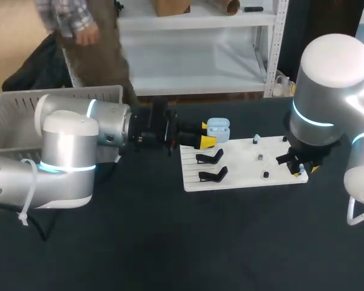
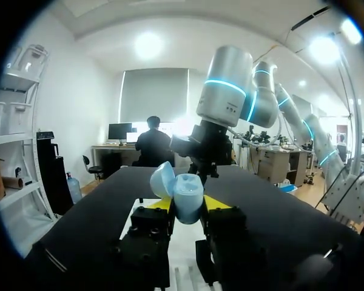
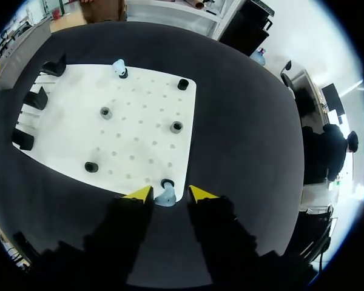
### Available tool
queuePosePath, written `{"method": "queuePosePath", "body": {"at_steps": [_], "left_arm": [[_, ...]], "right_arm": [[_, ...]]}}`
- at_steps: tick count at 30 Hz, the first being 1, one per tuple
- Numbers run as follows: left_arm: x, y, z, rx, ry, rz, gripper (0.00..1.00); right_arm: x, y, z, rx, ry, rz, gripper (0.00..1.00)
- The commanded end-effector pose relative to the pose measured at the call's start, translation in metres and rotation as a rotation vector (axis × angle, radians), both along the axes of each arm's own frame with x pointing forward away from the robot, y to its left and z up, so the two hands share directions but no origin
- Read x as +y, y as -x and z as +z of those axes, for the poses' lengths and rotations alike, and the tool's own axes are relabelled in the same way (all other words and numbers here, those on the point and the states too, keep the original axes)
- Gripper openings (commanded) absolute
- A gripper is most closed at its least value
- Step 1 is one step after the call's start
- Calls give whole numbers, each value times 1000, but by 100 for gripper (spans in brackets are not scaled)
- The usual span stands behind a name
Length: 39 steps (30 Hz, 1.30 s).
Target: Pick up each earbud case from the left stands, insert the matching earbuds, close the lid, and place the case in the box.
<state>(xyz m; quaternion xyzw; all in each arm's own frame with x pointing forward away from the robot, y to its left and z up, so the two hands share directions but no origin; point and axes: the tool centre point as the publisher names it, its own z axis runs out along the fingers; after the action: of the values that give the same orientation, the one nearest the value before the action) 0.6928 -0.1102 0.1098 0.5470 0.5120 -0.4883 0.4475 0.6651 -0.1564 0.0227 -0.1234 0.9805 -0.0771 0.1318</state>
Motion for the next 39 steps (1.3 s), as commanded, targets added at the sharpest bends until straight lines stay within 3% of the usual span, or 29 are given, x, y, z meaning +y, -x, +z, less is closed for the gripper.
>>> {"method": "queuePosePath", "body": {"at_steps": [1, 11, 15, 26, 34, 39], "left_arm": [[0, 0, 0, 0, -1, -1, 0], [0, 0, 0, 0, -1, -1, 0], [0, 0, 0, 0, -1, -1, 0], [0, 0, 0, 0, -1, -1, 0], [0, 0, 0, 0, -1, -1, 0], [0, 0, 0, 0, -1, -1, 0]], "right_arm": [[1, -1, -3, -1, 3, -2, 33], [2, -2, -5, 8, 4, -1, 22], [2, -2, -5, 9, 5, -2, 0], [2, 5, 8, 12, 22, -21, 0], [7, 22, 43, 1, 20, -68, 0], [21, 31, 80, -12, 17, -100, 0]]}}
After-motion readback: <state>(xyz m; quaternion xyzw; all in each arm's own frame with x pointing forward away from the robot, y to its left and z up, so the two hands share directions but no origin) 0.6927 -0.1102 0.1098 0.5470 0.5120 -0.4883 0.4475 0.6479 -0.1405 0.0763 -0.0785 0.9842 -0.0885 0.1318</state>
